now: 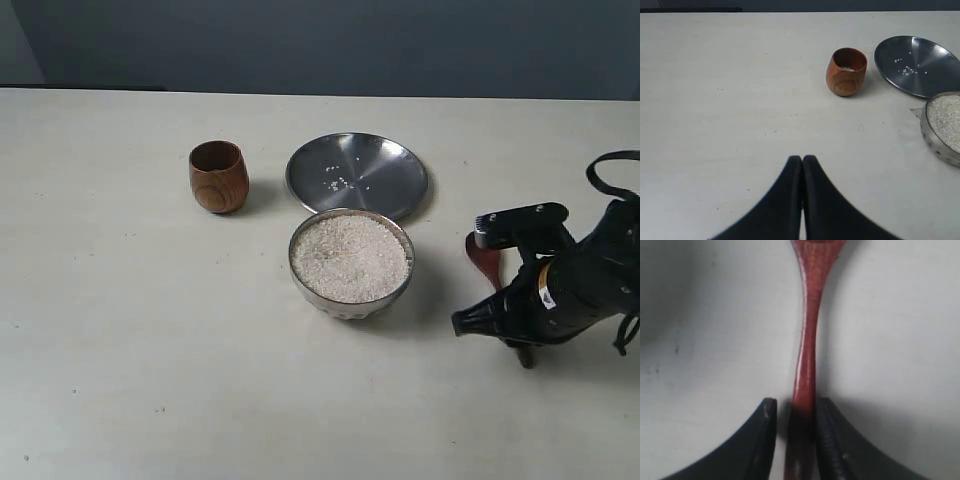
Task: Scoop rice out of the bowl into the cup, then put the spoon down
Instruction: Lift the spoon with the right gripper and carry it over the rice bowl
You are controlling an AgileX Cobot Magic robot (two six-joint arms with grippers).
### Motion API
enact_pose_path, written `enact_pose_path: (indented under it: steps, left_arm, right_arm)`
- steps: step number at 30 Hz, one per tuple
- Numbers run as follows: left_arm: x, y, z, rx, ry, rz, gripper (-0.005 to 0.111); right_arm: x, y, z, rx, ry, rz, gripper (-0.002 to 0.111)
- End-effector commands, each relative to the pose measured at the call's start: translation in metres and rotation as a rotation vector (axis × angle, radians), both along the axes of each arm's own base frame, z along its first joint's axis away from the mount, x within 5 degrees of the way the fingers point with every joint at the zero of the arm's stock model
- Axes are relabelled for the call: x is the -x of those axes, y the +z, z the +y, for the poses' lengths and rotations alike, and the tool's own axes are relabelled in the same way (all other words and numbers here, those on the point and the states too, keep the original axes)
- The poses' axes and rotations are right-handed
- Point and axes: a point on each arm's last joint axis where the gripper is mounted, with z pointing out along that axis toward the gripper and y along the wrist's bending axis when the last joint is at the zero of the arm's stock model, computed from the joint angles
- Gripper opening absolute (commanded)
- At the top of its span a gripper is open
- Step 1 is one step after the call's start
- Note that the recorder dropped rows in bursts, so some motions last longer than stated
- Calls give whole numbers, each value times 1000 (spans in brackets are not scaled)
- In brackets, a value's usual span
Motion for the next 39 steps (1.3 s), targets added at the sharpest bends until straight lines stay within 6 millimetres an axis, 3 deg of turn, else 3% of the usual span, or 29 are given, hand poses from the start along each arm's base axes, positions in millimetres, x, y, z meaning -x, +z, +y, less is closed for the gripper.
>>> enact_pose_path:
  steps: [1, 11, 13, 16, 21, 26, 31, 35, 39]
  left_arm:
    - [0, 1, 0, -2, 0, 1, 0]
    - [0, 1, 0, -2, 0, 1, 0]
    - [0, 1, 0, -2, 0, 1, 0]
    - [0, 1, 0, -4, 0, 1, 0]
    - [0, 1, 0, -4, 0, 1, 0]
    - [0, 1, 0, -4, 0, 1, 0]
    - [0, 1, 0, -4, 0, 1, 0]
    - [0, 1, 0, -4, 0, 1, 0]
    - [0, 1, 0, -4, 0, 1, 0]
  right_arm:
    - [-2, 0, -1, 7, 6, -14, 28]
    - [12, -10, -4, -35, -37, -2, 26]
    - [15, -12, -5, -35, -37, 5, 21]
    - [21, -16, -6, -57, -64, 14, -1]
    - [22, -14, -5, -84, -60, -5, -1]
    - [20, 14, -5, -123, -60, -113, -1]
    - [16, 66, -5, -127, -25, -278, -1]
    - [15, 101, 3, -50, 142, -364, -1]
    - [14, 126, 17, 93, 359, -320, -1]
